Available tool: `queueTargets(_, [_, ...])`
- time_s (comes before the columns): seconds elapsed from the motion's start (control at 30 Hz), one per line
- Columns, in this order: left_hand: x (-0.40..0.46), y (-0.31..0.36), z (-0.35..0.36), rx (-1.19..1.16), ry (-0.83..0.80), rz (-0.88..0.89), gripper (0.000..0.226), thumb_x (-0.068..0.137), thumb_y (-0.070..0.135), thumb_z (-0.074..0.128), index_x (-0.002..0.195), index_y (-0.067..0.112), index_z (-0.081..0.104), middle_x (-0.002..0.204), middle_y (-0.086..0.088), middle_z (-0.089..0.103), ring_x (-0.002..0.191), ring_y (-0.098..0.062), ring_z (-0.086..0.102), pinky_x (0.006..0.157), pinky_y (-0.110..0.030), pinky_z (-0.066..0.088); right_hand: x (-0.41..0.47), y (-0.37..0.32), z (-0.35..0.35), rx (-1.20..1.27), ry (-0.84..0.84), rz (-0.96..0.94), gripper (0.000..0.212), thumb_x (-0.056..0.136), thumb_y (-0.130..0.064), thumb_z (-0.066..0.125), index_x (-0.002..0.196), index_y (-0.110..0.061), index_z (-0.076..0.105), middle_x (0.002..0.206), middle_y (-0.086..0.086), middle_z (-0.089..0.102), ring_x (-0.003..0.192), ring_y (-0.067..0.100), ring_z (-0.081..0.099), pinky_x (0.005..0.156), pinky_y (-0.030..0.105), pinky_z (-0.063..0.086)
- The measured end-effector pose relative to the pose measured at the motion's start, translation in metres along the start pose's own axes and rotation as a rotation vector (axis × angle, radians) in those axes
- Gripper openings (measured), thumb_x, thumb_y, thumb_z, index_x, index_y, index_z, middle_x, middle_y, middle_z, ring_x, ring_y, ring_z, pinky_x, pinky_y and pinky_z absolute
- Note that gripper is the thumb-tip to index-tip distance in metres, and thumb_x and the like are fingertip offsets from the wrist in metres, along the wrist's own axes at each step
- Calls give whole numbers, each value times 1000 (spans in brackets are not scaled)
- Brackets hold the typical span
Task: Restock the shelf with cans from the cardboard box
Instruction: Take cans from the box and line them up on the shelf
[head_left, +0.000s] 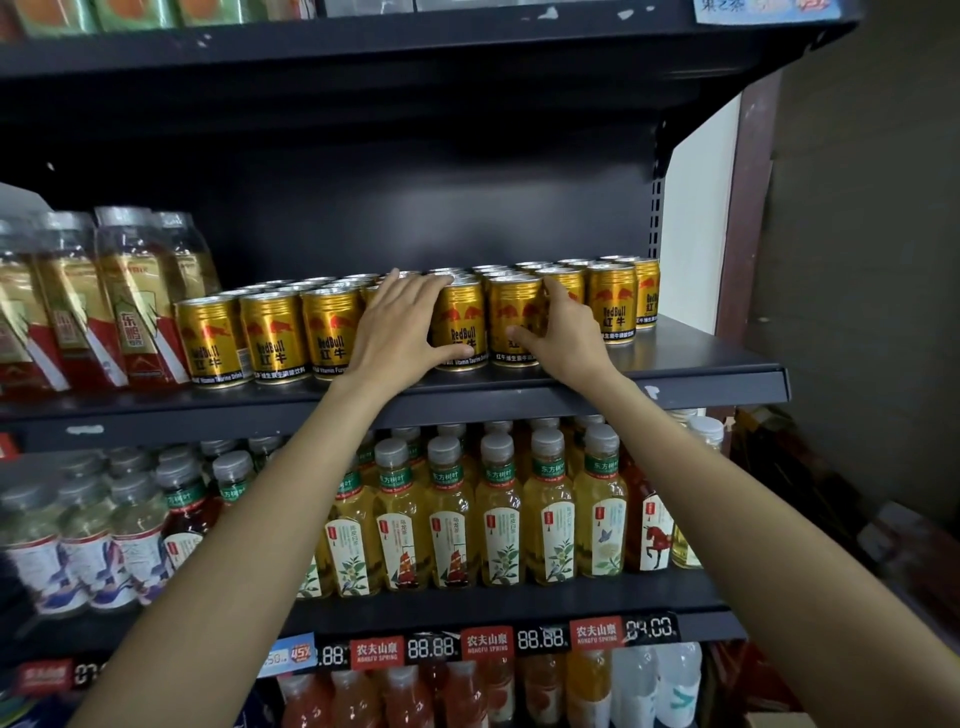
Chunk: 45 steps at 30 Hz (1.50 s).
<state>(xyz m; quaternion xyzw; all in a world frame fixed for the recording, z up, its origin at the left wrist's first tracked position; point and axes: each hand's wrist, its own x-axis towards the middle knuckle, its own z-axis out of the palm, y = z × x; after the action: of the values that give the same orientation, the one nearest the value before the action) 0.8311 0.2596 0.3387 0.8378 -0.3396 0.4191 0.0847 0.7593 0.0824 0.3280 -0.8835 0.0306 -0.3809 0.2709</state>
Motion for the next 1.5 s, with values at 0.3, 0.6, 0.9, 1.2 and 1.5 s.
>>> queueTargets(0.3, [2,-3,-6,63,-65,34,93,73,65,61,143,12,31,148,-8,38,139,-23,31,118,-34,6,-1,3,0,25,-49,-6,80,88,-28,62,148,-6,15,129,18,55,116,30,54,92,35,45])
queueTargets(0.6, [-17,23,-11,134,-40,-73,90,87,55,51,149,5,10,156,-11,17,145,-21,14,119,-38,3,-16,1,-2,40,102,-51,70,88,-31,62,145,-9,27,140,15,44,128,28,43,102,37,40])
queueTargets(0.9, [-118,89,-27,-453,255,-146,24,87,37,53,98,23,70,83,15,70,74,-4,63,61,-19,48,-138,21,-3,116,467,-316,20,89,-11,58,108,-4,60,98,6,65,92,15,54,79,18,39])
queueTargets(1.2, [-289,131,35,-742,-220,-431,22,88,44,52,99,32,67,82,11,72,51,-1,58,48,-20,46,-306,77,29,-77,71,-196,12,92,-17,52,94,-10,62,84,7,64,76,21,60,60,30,49])
queueTargets(1.5, [-451,148,98,-773,-909,-698,31,82,22,68,112,25,60,109,13,59,106,-8,58,90,-23,46,-445,140,50,-281,-671,228,22,81,-20,66,103,-19,65,97,2,66,84,29,66,58,34,50])
